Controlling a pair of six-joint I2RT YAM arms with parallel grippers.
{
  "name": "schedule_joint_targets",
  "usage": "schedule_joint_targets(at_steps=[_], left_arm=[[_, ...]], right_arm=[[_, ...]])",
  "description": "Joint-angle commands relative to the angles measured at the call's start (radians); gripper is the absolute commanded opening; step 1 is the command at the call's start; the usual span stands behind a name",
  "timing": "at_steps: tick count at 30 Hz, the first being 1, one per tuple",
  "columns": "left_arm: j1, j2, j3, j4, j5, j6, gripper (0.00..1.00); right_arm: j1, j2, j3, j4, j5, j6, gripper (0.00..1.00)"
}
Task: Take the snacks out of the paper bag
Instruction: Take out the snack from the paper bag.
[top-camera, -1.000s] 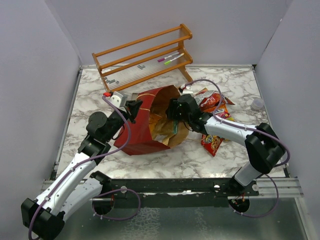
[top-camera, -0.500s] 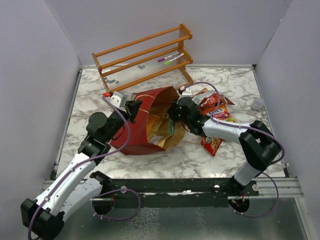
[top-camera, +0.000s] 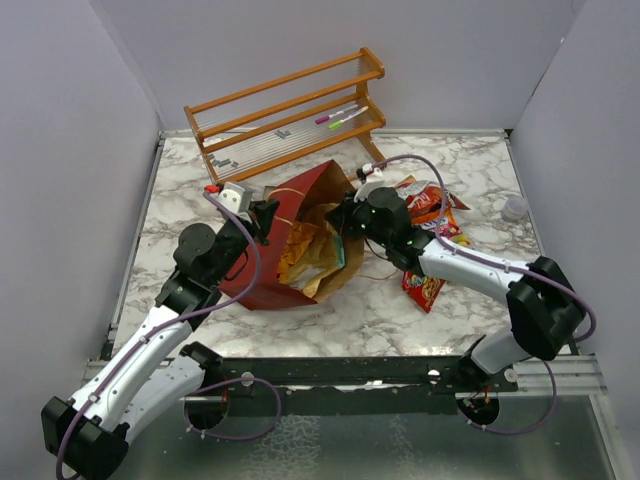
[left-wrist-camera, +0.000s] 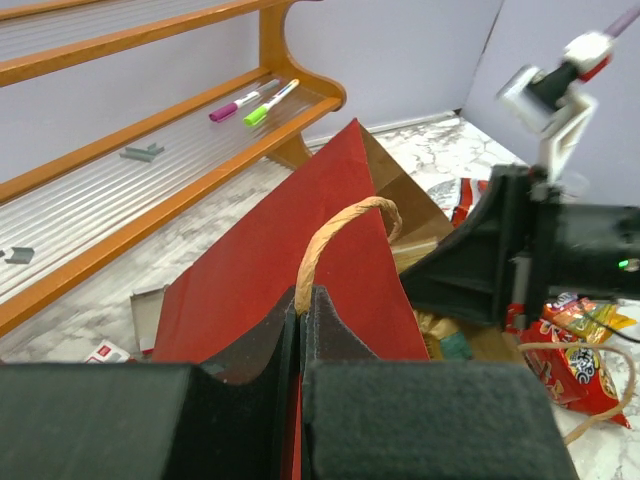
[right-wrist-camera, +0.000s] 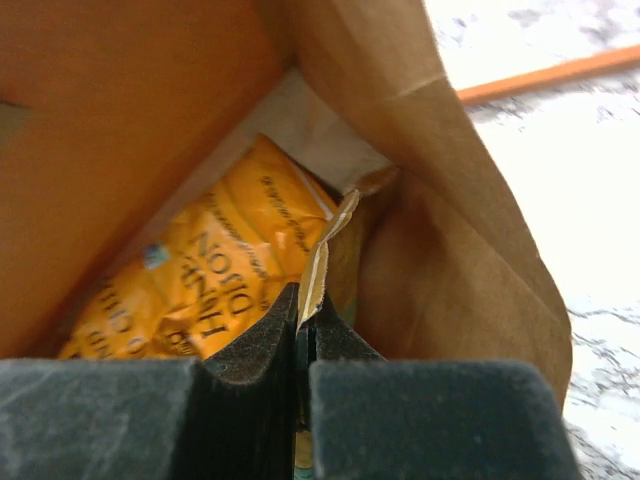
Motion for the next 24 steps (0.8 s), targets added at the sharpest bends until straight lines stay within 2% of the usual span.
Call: schedule_joint_targets(at_steps=[1, 12, 24], left_arm=[[-0.004, -0.013, 0.013, -0.012, -0.065, -0.008, 0.00], [-0.004, -0.017, 0.009, -0.009, -0.059, -0.012, 0.00], [-0.004, -0.024, 0.007, -0.006, -0.054, -0.015, 0.00]], right_arm=[[0.006, -0.089, 0.048, 0.065, -0.063, 0.010, 0.01], [0.006, -0.148, 0.181, 0.013, 0.061, 0.041, 0.01], [0.006, -0.211, 0.328, -0.016, 0.143, 0.000, 0.01]])
